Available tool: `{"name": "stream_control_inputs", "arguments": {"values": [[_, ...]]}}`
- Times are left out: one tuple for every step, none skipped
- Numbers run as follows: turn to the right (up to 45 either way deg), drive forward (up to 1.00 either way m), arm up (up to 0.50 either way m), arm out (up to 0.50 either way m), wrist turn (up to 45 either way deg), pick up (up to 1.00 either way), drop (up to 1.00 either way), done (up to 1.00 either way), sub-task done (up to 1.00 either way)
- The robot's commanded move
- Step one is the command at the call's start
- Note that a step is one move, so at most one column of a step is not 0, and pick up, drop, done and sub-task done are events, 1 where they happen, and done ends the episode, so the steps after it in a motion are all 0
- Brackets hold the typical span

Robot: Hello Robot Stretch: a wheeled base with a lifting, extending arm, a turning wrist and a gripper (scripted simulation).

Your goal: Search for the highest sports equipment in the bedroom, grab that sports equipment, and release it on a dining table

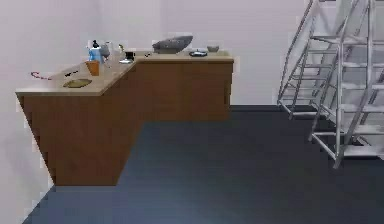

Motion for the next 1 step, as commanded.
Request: {"name": "stream_control_inputs", "arguments": {"values": [[45.0,0.0,0.0,0.0,0.0,0.0,0.0,0.0,0.0]]}}
